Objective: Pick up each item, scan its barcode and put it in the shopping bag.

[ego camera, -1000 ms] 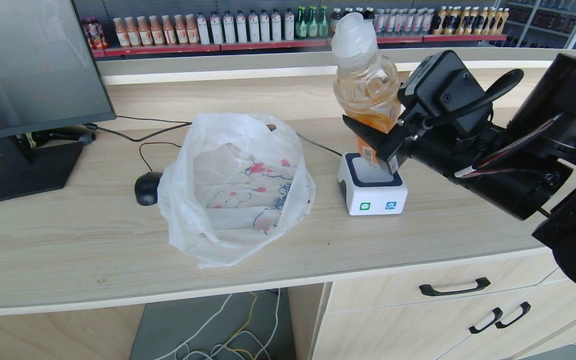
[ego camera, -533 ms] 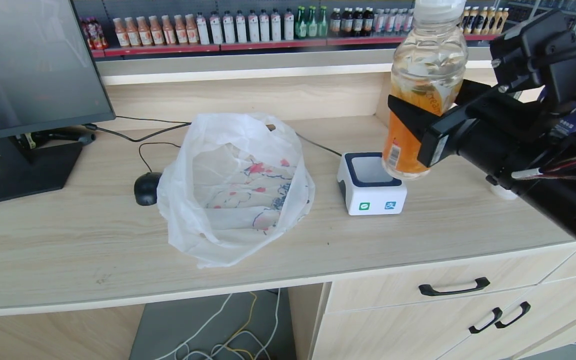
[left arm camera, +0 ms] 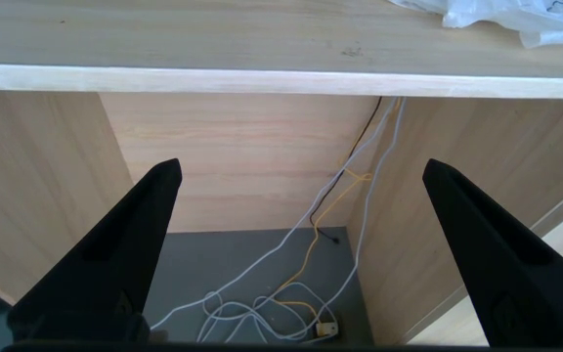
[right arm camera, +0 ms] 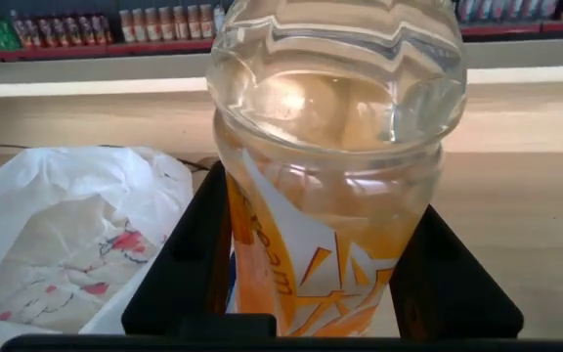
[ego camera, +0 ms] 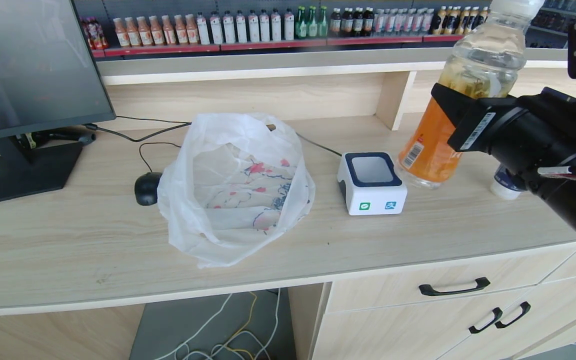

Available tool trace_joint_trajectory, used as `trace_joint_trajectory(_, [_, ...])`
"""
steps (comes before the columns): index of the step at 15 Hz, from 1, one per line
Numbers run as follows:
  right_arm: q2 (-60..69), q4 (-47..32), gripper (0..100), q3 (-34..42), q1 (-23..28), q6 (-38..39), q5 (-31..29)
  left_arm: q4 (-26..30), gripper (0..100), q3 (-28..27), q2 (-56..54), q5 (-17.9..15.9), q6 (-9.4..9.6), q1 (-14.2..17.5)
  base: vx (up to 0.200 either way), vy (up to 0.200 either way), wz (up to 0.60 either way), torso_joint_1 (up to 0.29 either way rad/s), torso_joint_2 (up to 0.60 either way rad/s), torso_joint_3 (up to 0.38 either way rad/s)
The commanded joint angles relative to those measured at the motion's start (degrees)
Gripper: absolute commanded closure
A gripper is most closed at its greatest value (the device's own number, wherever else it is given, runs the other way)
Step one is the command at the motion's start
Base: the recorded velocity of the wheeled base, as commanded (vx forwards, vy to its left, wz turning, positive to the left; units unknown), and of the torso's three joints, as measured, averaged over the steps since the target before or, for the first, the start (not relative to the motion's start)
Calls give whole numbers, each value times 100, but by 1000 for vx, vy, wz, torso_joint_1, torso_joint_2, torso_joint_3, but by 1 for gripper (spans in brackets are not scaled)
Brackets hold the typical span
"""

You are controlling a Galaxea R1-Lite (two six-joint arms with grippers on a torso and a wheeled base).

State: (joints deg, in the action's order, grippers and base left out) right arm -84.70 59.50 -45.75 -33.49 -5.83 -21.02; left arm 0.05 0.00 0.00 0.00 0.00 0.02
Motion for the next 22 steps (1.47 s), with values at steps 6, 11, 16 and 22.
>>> trace_joint_trajectory(6, [41,0,100,119,9,328,-210,-5,0,0,0,0,-18,-2,0,0,0,0,0,0])
trace_joint_trajectory(11, [50,9,100,145,9,266,-210,4,0,0,0,0,-9,-2,0,0,0,0,0,0])
trace_joint_trajectory(16, [-3,9,100,145,9,91,-210,4,0,0,0,0,-9,6,0,120,0,1,2,0])
trace_joint_trajectory(22, [-38,0,100,216,0,73,-201,4,0,0,0,0,-26,6,0,200,0,3,3,2])
